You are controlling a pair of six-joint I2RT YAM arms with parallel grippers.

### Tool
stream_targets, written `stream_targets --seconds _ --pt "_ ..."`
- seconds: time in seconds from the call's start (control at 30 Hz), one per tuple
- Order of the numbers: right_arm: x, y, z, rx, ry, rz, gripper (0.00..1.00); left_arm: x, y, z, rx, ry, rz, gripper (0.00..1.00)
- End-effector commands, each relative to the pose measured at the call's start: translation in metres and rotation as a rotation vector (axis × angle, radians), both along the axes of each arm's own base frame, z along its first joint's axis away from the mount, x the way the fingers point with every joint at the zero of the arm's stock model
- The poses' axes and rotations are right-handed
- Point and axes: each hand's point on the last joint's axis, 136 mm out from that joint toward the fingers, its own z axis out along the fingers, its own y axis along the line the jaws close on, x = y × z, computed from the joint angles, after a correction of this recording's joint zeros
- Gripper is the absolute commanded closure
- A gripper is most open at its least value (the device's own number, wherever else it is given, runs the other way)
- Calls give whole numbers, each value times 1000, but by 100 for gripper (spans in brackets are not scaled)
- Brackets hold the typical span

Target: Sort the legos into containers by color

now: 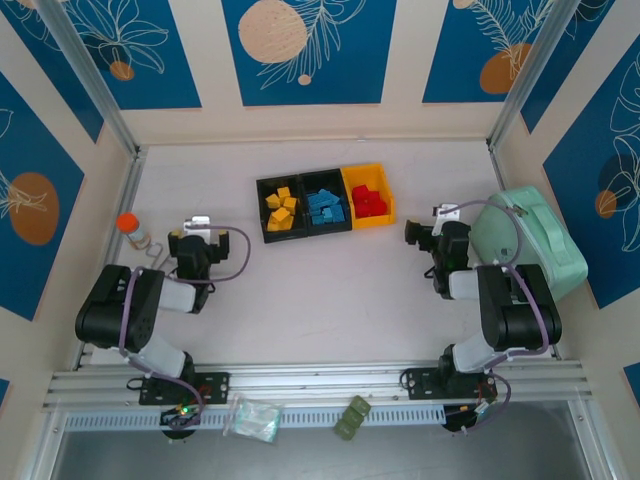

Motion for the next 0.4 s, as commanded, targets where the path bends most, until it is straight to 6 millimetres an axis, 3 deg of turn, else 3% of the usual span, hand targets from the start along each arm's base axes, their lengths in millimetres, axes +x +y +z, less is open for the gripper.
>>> stream_targets --seconds 0.0,0.37 --pt "3 11 9 20 -46 21 1 10 -7 14 -11 -61 -35 1" --pt "4 11 8 60 -27 59 1 7 -8 16 -6 -71 -36 1"
